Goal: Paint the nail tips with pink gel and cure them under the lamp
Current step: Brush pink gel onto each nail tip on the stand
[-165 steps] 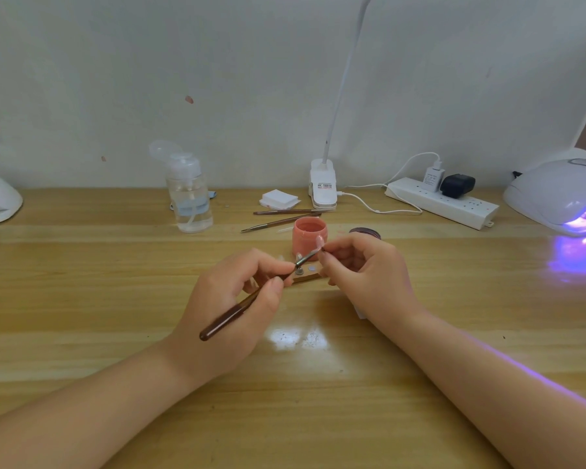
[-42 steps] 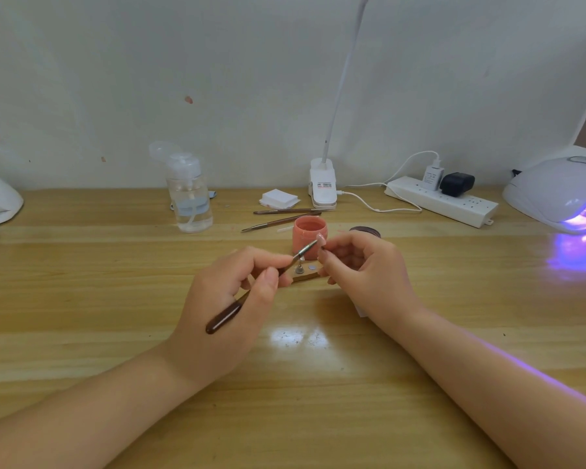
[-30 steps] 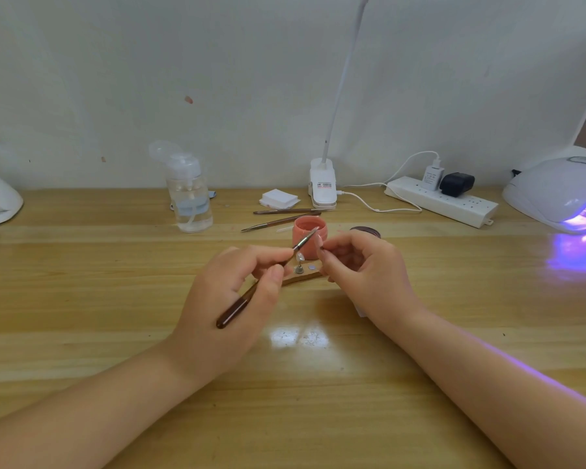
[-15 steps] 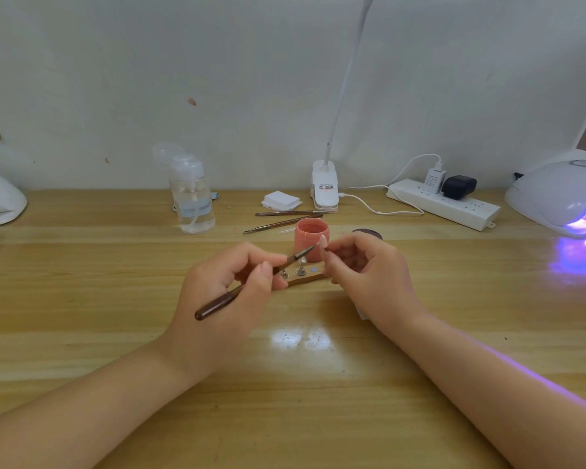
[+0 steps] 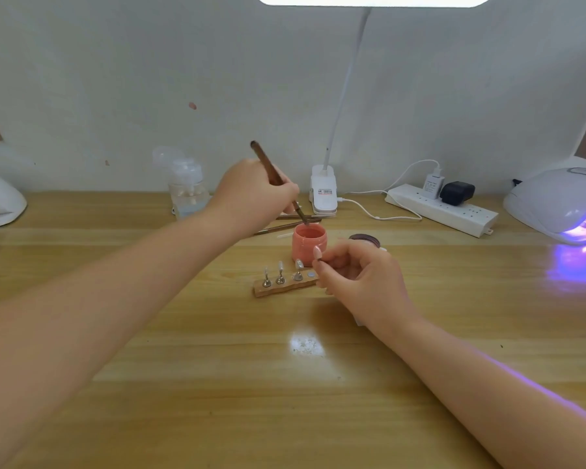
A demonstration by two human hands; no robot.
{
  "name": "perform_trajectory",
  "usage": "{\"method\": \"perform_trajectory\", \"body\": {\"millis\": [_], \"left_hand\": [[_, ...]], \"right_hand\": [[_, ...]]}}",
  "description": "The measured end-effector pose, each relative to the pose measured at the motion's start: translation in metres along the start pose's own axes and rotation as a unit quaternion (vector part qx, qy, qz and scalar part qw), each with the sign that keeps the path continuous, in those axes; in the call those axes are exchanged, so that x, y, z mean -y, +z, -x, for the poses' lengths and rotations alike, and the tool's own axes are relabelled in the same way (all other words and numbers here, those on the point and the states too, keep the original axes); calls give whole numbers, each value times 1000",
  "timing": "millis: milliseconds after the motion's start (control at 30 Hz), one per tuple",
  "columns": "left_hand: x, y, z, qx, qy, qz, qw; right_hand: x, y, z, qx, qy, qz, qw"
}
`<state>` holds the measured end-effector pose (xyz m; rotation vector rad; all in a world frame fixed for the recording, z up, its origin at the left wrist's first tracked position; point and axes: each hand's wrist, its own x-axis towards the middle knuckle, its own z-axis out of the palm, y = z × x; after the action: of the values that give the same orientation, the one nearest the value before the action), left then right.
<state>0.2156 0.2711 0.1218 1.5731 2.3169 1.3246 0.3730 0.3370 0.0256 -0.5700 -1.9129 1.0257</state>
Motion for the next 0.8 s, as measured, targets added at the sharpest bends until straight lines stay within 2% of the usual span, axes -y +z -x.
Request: {"method": "perform_trajectory", "body": {"millis": [133,300,433,567,633,800], "left_hand": [[-6,15,-19,80,-41,-44,995],[-6,28,-22,126,-70,-106,984],[2,25,-23,84,-102,-8,991],[14,18,-26,21,-151,112,982],[21,15,-25,7,-139,123,983],[22,17,-22,55,-14,10,998]], "right_hand": [[-3,0,-1,2,8,-3,1000],[-3,1,-2,5,5,-7,1000],[-1,2,-1,7,-3,-13,1000],[1,1,-1,16,1,-23,1000],[1,1,0,21,0,-24,1000],[0,1,-1,23,-15,-16,999]]}}
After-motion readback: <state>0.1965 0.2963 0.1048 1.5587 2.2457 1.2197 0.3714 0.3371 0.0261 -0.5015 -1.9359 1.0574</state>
